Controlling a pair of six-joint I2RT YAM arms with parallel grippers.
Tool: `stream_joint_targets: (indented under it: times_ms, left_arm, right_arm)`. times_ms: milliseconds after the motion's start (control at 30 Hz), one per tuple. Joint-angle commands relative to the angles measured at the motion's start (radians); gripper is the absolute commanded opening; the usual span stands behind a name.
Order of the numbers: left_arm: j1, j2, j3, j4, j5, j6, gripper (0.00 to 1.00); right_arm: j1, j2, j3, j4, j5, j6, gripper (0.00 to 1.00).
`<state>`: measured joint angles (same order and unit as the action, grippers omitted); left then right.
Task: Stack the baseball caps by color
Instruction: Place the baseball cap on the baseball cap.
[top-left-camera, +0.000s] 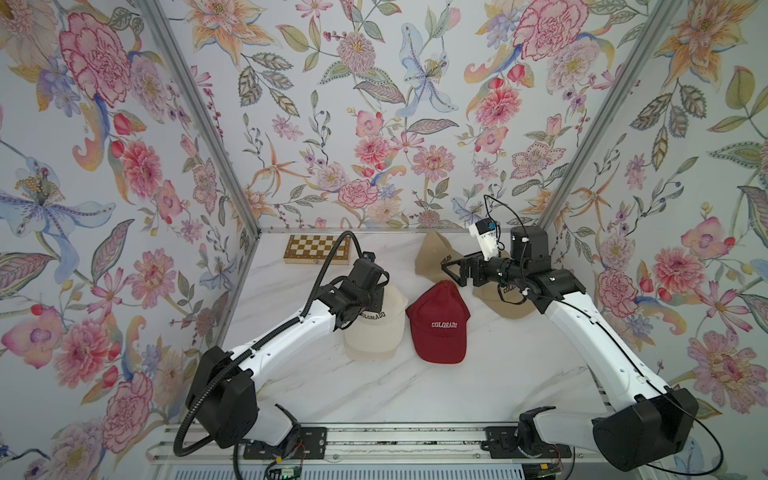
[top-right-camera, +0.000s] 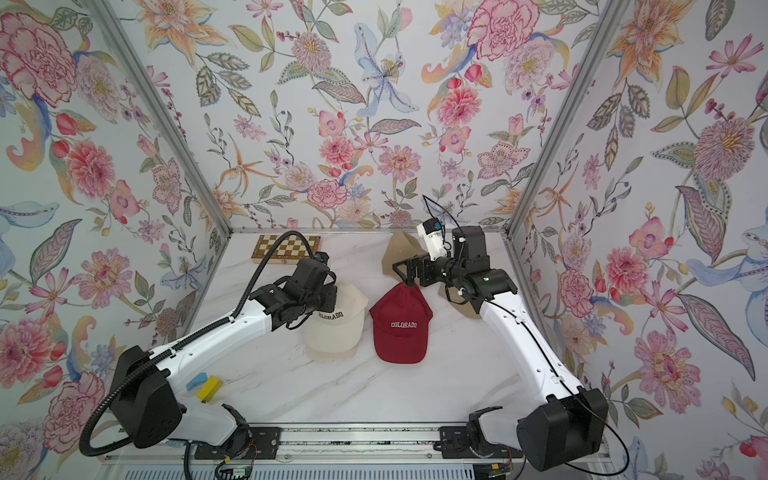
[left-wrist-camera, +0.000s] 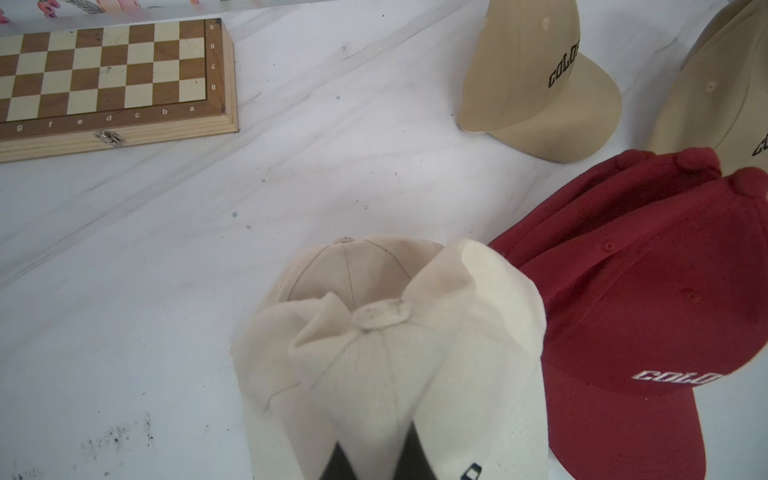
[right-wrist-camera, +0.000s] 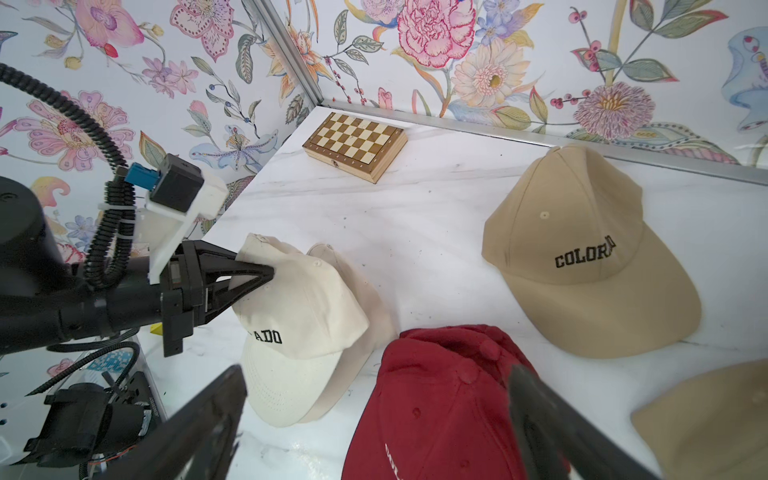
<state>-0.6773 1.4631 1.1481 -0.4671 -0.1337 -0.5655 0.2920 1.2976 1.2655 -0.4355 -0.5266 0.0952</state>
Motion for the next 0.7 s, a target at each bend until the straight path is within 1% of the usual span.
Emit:
stream_joint_targets:
  times_ms: [0,500,667]
  left_arm:
    - [0.0,0.017,-0.021,0.039,0.01,-0.011,0.0]
    - [0.015,0.09,-0.09,0.122,0.002,0.013,0.0]
    - [0.034,0.092,-0.117,0.152,0.025,0.007,0.0]
  right_arm:
    - [-0.008,-0.023,-0.018,0.016,-0.021,0.011,0.99]
    - [-0.013,-0.02,-0.025,0.018,-0.024,0.009,0.99]
    - [-0.017,-0.017,-0.028,0.019,-0.023,0.008,0.99]
